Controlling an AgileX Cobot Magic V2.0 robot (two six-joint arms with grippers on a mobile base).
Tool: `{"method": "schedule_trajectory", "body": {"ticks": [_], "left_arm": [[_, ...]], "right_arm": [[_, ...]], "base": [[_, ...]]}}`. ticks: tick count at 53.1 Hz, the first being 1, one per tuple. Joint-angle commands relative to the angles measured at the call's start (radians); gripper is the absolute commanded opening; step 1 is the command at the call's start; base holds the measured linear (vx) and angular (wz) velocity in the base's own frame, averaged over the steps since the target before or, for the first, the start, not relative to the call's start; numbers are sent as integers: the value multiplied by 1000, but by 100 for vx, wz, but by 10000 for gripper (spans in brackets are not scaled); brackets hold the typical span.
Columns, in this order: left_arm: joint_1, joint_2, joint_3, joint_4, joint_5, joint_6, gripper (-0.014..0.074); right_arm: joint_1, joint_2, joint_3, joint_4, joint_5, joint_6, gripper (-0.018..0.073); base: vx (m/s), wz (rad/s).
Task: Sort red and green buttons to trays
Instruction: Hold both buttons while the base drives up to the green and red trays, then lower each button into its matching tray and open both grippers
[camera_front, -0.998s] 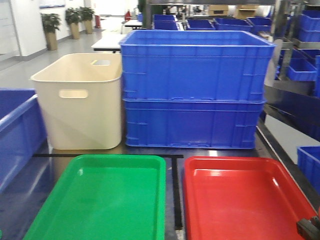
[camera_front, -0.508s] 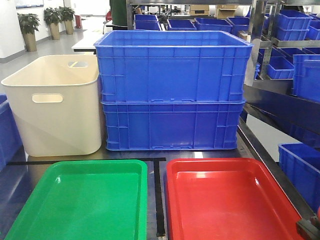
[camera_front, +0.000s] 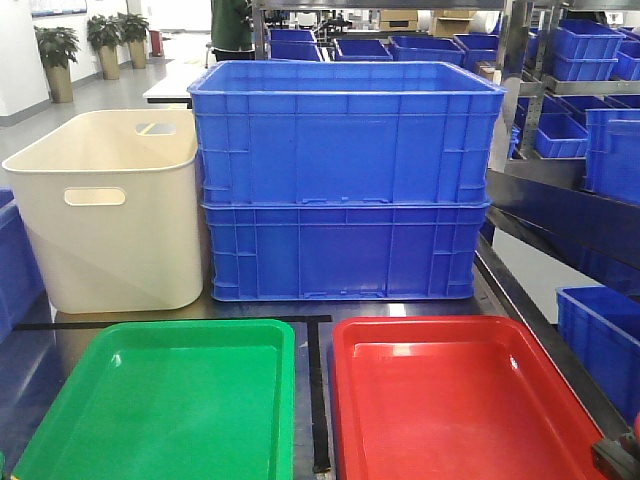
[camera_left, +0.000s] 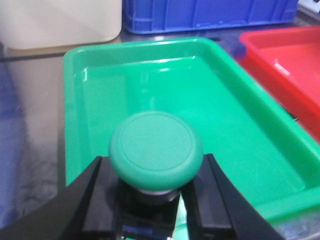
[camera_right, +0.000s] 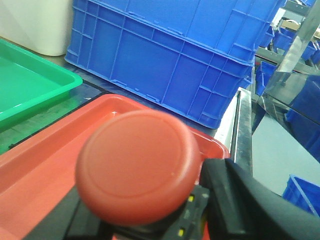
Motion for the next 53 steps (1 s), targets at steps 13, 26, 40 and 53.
{"method": "schedule_trajectory", "body": {"ticks": [13, 26, 40, 53], "left_arm": [[7, 278, -72, 40, -424, -4, -3], [65, 622, -277, 41, -604, 28, -3], [65, 786, -347, 39, -671, 31, 2], [64, 826, -347, 39, -679, 32, 94]], "right_arm": [[-4, 298, -65, 455, -125, -228, -10], [-4, 613, -180, 681, -363, -578, -10], [-4, 851, -259, 694, -400, -658, -3], [-4, 910, -259, 706, -391, -730, 92]], "base": [[0, 0], [0, 0], [0, 0], [0, 0]]}}
